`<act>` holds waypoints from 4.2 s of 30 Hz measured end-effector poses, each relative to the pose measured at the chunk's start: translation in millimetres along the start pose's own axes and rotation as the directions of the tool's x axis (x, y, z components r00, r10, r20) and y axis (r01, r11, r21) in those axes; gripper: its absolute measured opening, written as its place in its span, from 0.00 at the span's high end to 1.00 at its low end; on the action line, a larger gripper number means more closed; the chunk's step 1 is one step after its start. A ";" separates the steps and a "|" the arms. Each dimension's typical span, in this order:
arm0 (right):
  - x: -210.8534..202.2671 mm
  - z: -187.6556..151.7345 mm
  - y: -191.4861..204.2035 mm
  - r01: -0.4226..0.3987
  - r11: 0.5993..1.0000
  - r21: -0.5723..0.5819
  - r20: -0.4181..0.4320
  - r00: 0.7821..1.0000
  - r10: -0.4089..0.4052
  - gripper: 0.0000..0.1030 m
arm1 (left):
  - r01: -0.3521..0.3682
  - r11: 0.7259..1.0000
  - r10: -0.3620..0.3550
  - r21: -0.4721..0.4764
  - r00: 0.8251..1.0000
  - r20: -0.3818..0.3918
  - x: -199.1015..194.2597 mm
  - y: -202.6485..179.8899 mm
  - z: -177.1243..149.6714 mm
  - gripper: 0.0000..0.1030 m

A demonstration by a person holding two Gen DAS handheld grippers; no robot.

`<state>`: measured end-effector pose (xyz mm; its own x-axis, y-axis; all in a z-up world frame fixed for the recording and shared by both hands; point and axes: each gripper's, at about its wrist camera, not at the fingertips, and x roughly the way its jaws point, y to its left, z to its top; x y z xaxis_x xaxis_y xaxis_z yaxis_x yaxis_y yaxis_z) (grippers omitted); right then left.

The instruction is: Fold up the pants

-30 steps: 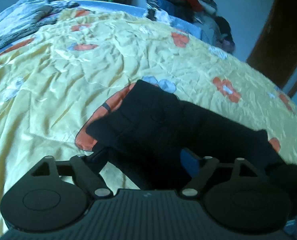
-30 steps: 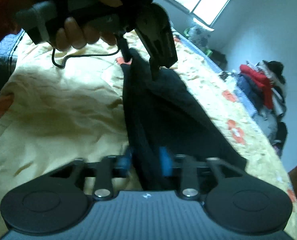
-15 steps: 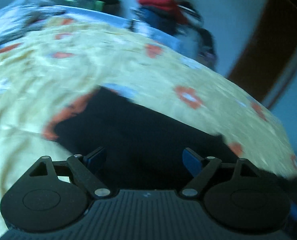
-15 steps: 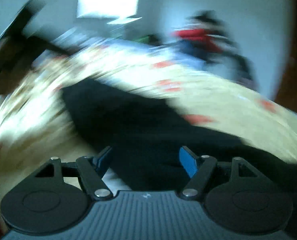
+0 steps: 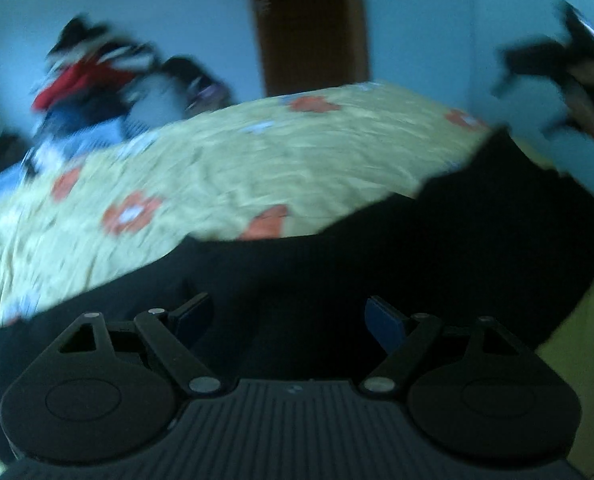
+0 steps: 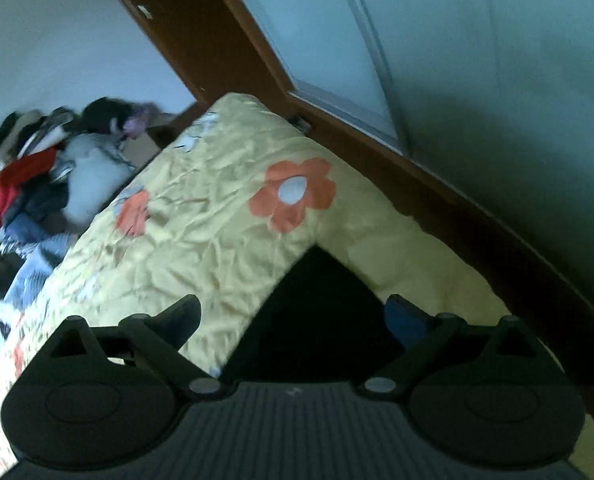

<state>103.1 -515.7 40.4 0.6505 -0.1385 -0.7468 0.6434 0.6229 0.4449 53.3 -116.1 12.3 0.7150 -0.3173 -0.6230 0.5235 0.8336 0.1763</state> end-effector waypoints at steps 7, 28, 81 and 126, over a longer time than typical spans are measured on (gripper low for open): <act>45.7 8.0 8.5 0.134 0.991 -0.027 -0.062 0.989 -0.135 0.24 | 0.029 0.994 -0.032 0.103 0.999 0.026 8.4 -23.0 -6.1 0.17; -81.3 3.0 -17.0 -0.270 0.962 -0.033 0.184 0.945 0.271 0.95 | 0.050 0.964 -0.063 0.260 0.997 0.040 39.2 -67.7 -6.2 0.58; -108.1 -103.6 -194.9 -0.325 0.911 0.252 0.229 0.935 0.271 0.97 | 0.320 0.940 -0.325 0.115 0.945 0.028 -5.3 -52.6 -23.0 0.94; -128.1 -114.3 -186.4 0.140 0.970 0.196 0.336 0.920 -0.201 0.78 | 0.213 0.976 -0.214 0.047 0.977 0.021 -10.0 -35.7 -24.3 0.36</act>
<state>-146.3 -526.1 -3.4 0.6047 -0.5114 -0.6105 0.7950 0.4341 0.4238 16.1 -131.7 -6.3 0.5957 -0.4976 -0.6305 0.6848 0.7249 0.0749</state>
